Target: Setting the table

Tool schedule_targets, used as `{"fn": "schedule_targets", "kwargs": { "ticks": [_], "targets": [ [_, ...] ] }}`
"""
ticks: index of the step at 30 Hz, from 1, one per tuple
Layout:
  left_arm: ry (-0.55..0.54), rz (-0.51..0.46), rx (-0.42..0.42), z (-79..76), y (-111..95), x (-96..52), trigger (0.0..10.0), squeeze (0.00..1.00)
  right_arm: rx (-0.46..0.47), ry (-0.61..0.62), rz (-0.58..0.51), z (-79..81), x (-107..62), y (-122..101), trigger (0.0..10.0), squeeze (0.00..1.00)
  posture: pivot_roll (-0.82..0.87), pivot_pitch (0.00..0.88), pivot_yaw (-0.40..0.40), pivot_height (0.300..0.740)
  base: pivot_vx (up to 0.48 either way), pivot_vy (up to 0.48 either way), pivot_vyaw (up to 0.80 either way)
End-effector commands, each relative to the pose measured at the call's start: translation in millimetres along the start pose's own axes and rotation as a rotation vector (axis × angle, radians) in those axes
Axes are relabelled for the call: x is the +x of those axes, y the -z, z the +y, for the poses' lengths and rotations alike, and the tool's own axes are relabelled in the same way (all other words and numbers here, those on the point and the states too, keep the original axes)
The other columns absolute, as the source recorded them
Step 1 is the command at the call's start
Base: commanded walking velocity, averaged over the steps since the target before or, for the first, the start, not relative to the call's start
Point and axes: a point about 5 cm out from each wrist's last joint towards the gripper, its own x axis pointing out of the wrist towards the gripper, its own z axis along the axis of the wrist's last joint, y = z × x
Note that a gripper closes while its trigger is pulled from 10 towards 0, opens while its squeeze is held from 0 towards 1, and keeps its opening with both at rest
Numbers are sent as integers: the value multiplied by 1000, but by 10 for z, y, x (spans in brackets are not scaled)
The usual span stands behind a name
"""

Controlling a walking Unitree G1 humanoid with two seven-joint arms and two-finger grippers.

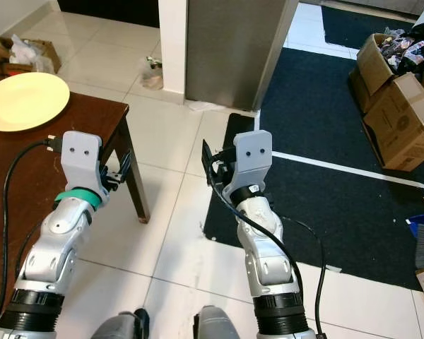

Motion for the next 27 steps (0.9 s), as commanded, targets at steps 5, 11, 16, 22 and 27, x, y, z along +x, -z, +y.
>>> {"fn": "schedule_targets", "kwargs": {
  "ticks": [5, 11, 16, 22, 27],
  "targets": [
    [9, 28, -5, -13, 51, -37, 10000, 0, -1, 10, 21, -25, -35, 61, 10000, 0, -176, 0, 35, 740, 0, 0, 0],
    [9, 30, -5, -10, 52, -36, 10000, 0, -2, 11, 22, -23, -33, 59, 10000, 0, -175, 0, 35, 740, 0, 0, 0],
    [10, 31, -4, -7, 55, -37, 10000, 0, -2, 11, 23, -20, -32, 61, 10000, 0, -176, 0, 36, 740, 0, 0, 0],
    [11, 31, -4, -8, 57, -35, 10000, 0, -2, 11, 23, -21, -31, 65, 10000, 0, -176, 0, 36, 740, 0, 0, 0],
    [12, 32, -4, -12, 56, -34, 10000, 0, -4, 10, 25, -25, -32, 68, 10000, 0, -175, 0, 34, 740, 0, 0, 0]
  ]
}}
